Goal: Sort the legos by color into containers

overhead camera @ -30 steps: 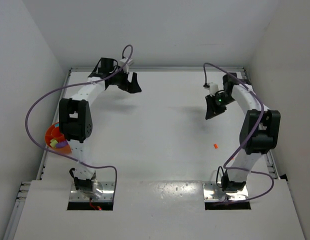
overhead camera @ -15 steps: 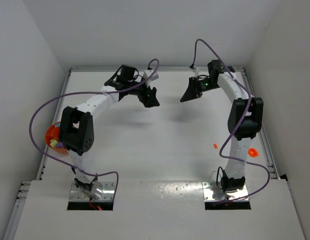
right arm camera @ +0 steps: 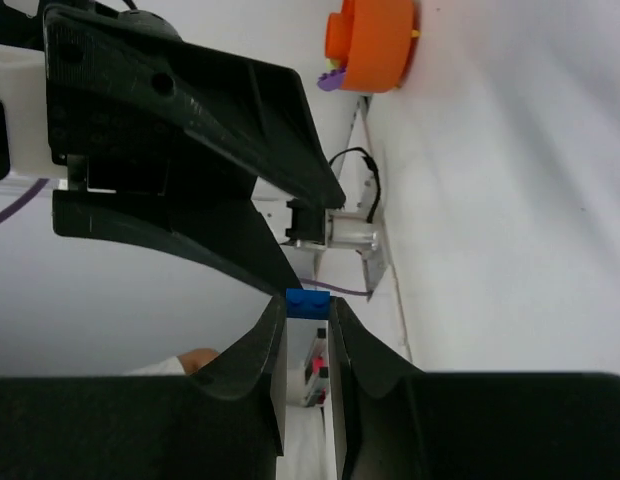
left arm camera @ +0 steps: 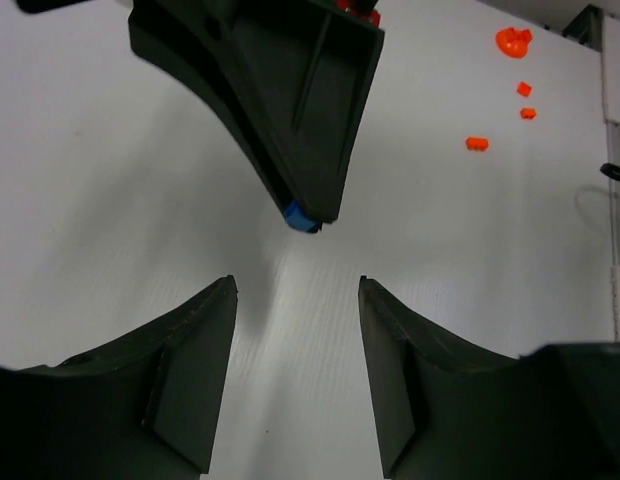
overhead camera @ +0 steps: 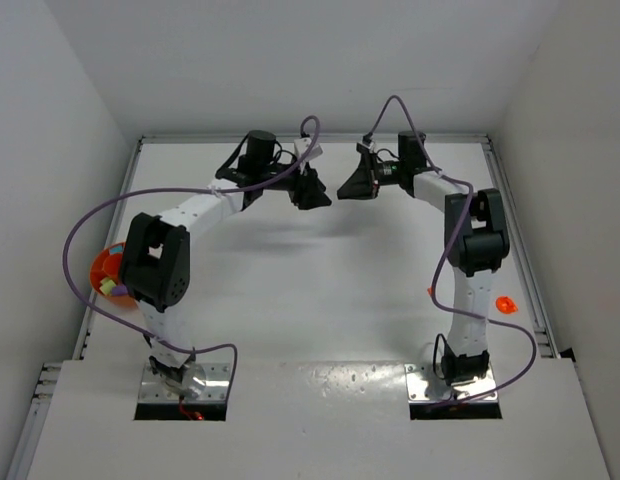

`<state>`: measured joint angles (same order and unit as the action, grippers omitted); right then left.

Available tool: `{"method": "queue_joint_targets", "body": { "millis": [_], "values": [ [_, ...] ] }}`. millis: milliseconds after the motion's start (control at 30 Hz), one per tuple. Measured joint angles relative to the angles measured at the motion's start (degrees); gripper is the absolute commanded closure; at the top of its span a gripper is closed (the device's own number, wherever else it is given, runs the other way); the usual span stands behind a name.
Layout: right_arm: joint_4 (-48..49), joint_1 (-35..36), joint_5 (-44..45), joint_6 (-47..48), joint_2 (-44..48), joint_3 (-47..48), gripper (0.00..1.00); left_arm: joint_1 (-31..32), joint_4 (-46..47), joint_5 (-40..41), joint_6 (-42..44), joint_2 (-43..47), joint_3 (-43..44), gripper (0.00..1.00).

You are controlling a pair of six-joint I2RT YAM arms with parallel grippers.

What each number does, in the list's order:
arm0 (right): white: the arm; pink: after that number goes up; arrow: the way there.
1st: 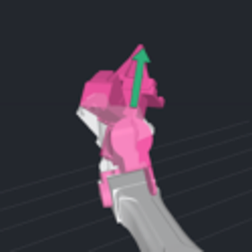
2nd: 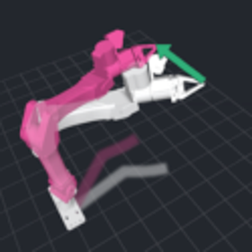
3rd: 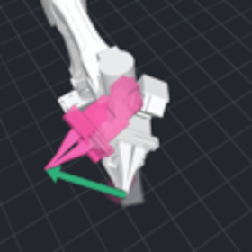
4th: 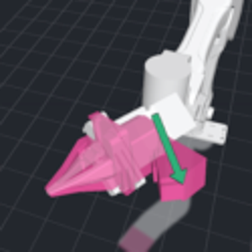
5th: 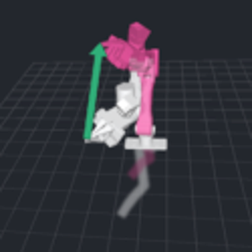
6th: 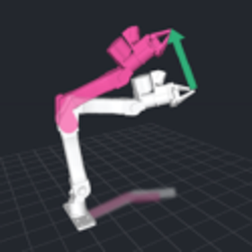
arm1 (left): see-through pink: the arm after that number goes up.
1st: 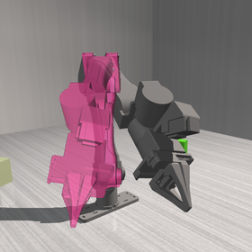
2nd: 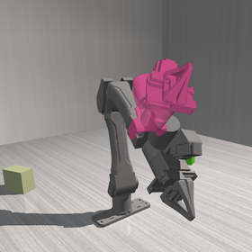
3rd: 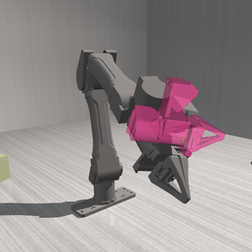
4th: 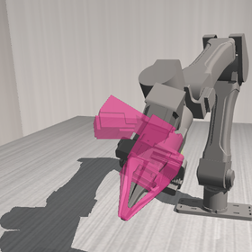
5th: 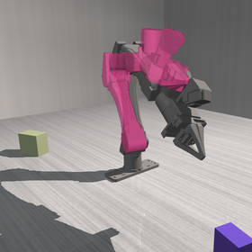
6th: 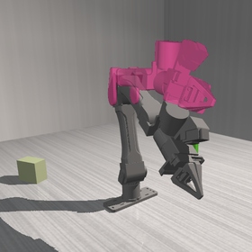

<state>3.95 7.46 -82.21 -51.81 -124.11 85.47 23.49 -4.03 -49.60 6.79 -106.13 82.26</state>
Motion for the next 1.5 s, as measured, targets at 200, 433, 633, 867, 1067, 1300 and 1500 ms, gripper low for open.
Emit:
{"method": "queue_joint_targets", "body": {
  "millis": [200, 433, 633, 867, 1067, 1300, 1500],
  "values": [
    [10.2, 1.8, -1.9, -9.4, -0.1, -0.2, 0.95, 0.0, 1.8, -5.3, -1.0, 0.0, 0.1, 0.41],
    [13.7, 2.2, -2.3, -12.8, -0.1, -0.2, 0.95, 0.0, 0.7, -8.0, 1.9, 1.7, -0.3, 0.38],
    [14.6, 3.1, -2.3, -14.3, -0.1, -0.5, 0.95, 0.0, 1.1, -7.3, 3.8, 4.5, -1.8, 0.45],
    [16.0, 4.6, -2.4, -15.3, -0.1, -0.5, 0.95, -0.2, 1.3, -5.5, 5.0, 4.9, -2.2, 0.46],
    [16.6, 5.1, -2.4, -15.5, -0.1, -0.7, 0.95, -0.7, 1.6, -3.8, 5.2, 4.9, -3.5, 0.50],
    [16.6, 5.5, -2.3, -16.0, -0.1, -0.9, 0.95, -1.2, 1.8, -3.2, 6.0, 5.0, -3.8, 0.65],
    [16.7, 5.5, -2.2, -16.4, -0.1, -0.9, 0.95, -1.3, 1.6, -3.1, 6.1, 5.0, -4.0, 0.69]
  ]
}}
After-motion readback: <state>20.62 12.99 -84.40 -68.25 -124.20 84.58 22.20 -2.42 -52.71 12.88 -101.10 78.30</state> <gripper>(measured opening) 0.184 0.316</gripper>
